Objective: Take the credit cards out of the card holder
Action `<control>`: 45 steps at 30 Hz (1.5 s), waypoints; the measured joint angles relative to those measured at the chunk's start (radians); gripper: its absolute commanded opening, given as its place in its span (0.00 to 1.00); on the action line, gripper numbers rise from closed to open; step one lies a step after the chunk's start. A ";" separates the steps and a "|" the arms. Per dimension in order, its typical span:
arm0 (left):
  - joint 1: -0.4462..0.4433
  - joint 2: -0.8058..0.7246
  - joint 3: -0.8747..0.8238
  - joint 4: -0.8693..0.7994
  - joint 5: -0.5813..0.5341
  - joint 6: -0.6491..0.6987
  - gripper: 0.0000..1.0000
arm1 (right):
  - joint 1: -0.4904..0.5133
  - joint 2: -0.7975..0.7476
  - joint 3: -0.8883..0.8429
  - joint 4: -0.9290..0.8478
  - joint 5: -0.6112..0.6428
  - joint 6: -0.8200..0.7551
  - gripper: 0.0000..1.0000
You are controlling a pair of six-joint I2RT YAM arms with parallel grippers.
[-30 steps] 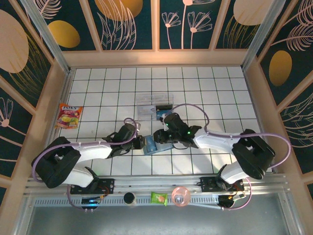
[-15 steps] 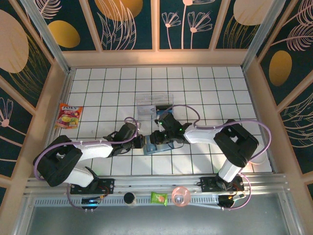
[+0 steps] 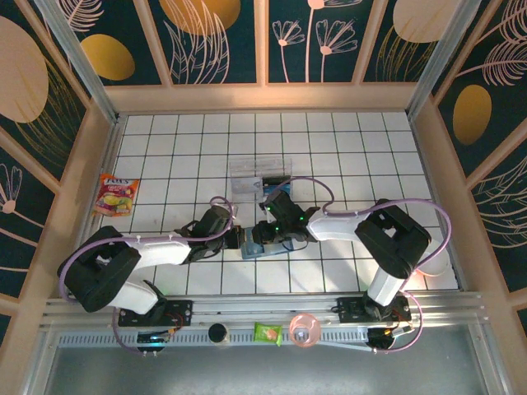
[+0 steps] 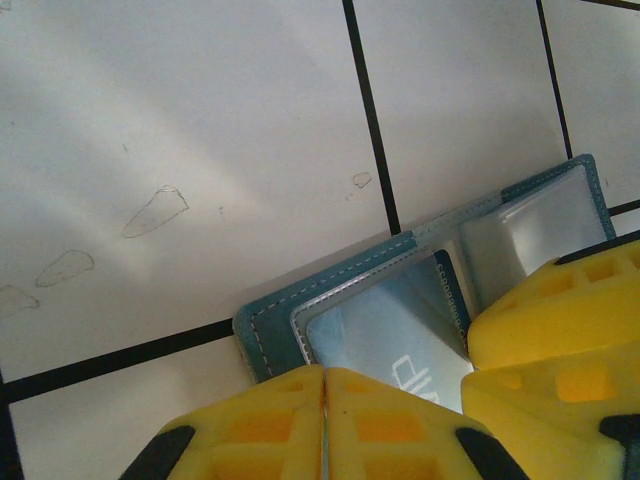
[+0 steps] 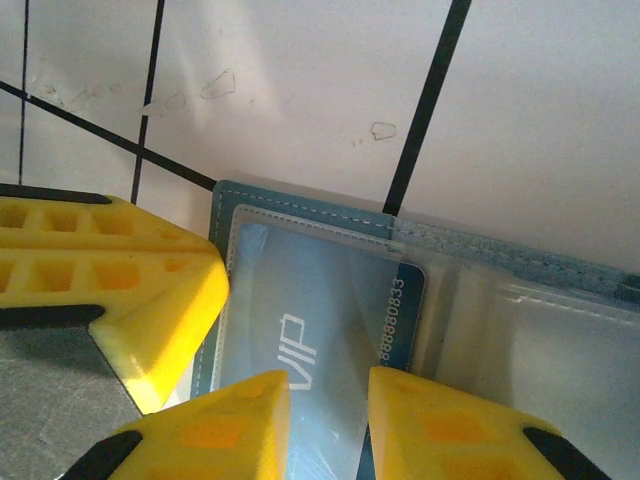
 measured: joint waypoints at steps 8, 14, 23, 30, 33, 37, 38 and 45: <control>0.002 0.007 0.000 0.013 0.001 0.000 0.07 | 0.050 -0.001 0.018 -0.039 0.124 0.013 0.28; 0.005 0.008 0.000 0.021 0.009 0.000 0.07 | 0.066 -0.017 0.021 -0.069 0.191 0.027 0.28; 0.006 0.004 0.000 0.021 0.012 0.008 0.08 | 0.068 -0.051 0.021 -0.107 0.240 0.026 0.32; 0.010 -0.110 0.013 -0.006 0.016 0.026 0.08 | 0.040 -0.178 0.014 -0.090 0.211 0.003 0.31; 0.011 -0.106 0.031 0.011 0.045 0.025 0.03 | -0.003 -0.197 0.007 -0.083 0.174 -0.004 0.30; -0.001 -0.045 0.032 0.048 0.079 0.012 0.00 | -0.025 -0.195 -0.005 -0.080 0.135 -0.004 0.30; -0.008 -0.025 0.034 0.050 0.083 0.010 0.00 | -0.026 -0.193 -0.006 -0.080 0.121 -0.004 0.30; -0.029 0.046 0.041 0.015 0.045 0.006 0.00 | -0.026 -0.147 -0.006 -0.066 0.057 -0.003 0.30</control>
